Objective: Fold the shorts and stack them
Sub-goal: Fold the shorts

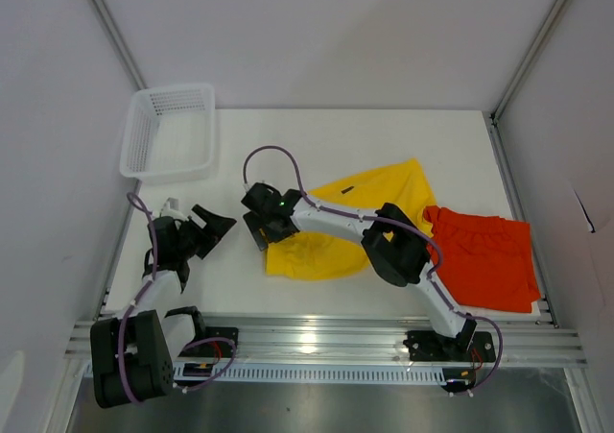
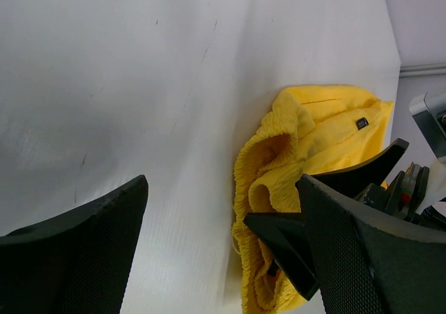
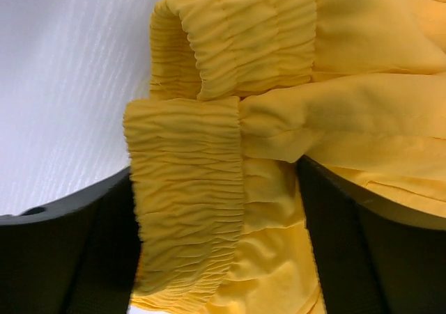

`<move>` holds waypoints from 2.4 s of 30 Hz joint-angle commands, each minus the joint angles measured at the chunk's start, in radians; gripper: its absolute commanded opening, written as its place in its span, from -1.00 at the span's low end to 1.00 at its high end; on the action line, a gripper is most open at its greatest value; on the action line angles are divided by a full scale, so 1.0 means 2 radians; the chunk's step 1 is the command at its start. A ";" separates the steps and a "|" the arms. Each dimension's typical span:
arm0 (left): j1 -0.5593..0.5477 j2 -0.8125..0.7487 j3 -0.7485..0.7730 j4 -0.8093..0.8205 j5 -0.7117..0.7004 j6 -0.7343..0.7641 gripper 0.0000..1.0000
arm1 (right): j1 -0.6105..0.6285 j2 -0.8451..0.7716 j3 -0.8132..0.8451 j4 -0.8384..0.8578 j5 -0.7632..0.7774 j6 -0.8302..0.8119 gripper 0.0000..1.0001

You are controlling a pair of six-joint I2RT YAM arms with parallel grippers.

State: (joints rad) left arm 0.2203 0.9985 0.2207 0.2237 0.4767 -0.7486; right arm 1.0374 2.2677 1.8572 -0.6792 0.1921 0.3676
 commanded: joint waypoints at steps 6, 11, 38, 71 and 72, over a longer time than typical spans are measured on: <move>0.007 0.023 -0.004 0.036 0.012 0.017 0.76 | -0.002 -0.012 -0.041 0.041 0.011 0.025 0.02; 0.006 0.035 -0.004 0.061 0.031 0.007 0.75 | -0.016 -0.084 -0.140 0.166 -0.015 0.062 -0.14; -0.090 0.178 0.029 0.155 0.006 -0.054 0.74 | -0.045 -0.128 -0.214 0.301 -0.048 0.104 0.46; -0.105 0.218 0.009 0.225 0.035 -0.043 0.93 | -0.057 -0.215 -0.329 0.456 -0.141 0.098 0.79; -0.105 0.216 0.010 0.219 0.035 -0.041 0.94 | -0.058 -0.223 -0.337 0.458 -0.141 0.095 0.78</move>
State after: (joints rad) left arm 0.0177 1.4563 0.2558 0.7101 0.5400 -0.8799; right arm 0.9245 1.9190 1.2209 0.1257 -0.0700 0.5903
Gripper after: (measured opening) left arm 0.965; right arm 0.893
